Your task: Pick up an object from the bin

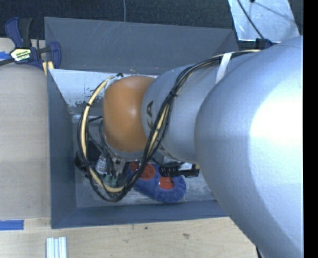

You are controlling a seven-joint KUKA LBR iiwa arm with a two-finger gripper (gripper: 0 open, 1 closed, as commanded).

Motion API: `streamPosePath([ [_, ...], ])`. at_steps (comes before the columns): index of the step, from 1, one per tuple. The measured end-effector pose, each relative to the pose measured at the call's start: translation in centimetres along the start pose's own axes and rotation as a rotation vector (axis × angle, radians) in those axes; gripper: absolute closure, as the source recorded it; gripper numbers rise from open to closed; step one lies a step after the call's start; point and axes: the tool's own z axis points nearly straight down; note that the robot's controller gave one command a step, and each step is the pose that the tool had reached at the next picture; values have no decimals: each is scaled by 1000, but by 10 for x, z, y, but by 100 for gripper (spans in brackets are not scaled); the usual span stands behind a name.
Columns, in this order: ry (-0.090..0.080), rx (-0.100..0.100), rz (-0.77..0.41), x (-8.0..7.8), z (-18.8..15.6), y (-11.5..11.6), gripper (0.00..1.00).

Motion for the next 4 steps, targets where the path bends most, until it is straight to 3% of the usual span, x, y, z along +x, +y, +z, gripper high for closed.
streamPosePath([
  [1, -6, -4, 218, -34, -9, -12, 100],
  [2, -4, -3, 214, -32, -9, -12, 0],
  [3, 27, 4, 221, -39, 65, 9, 0],
  [4, 13, -9, 222, -41, 60, 12, 100],
])
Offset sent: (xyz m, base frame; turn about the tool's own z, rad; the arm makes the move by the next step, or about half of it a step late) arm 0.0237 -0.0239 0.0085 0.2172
